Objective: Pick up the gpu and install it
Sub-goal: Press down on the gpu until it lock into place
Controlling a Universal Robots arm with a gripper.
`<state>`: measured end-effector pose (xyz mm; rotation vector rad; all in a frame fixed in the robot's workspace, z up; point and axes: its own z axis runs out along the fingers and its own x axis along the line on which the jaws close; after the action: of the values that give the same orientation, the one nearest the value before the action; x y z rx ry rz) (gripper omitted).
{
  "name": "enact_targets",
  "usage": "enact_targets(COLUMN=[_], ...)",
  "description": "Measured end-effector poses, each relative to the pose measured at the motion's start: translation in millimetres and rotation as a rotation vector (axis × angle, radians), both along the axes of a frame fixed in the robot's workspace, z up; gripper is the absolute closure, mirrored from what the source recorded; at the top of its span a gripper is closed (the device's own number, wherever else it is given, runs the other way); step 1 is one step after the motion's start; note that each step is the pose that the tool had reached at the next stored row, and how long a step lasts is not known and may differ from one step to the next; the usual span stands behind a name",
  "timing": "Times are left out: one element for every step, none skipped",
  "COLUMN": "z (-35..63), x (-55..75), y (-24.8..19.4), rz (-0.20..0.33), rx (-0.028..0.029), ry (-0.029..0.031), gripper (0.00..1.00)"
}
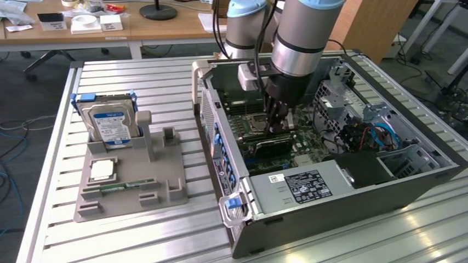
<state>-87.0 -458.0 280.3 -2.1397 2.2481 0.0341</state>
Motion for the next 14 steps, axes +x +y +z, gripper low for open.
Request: enact_targets(z=[-0.2,-0.6,-1.5,-2.8,-4.2,-5.6,-7.0,-7.8,-7.8,-7.9,-8.1,-8.5,-8.9,-9.6], x=[-0.2,-0.3,-0.3,-0.4,-0.4,-0.4,-0.4,-0.4,-0.5,-0.6,-0.6,-0.6,-0.6,-0.5], y=[0.8,1.7,2.4,2.9,3.2,3.4,3.5,3.5,3.5,3.3,2.9,2.5,2.1,1.9], rz=[0.000,0.000,0.000,0.000,0.000,0.000,0.000,0.000,0.000,0.000,0.000,0.000,0.000,0.000], rx=[0.0003,0.0002,0.0002,0.0005,0.0003,0.0001,0.0002,0.0003,0.0001,0.0000,0.0000,0.0001,0.0002,0.0004], ry=[0.0000,0.0000,0.0000,-0.0002,-0.0001,0.0000,0.0000,-0.0001,0.0001,0.0001,0.0001,0.0001,0.0001,0.0000], gripper=[0.89,0.89,0.89,0.89,0.89,0.89,0.89,0.89,0.89,0.89,0.89,0.89,0.89,0.89])
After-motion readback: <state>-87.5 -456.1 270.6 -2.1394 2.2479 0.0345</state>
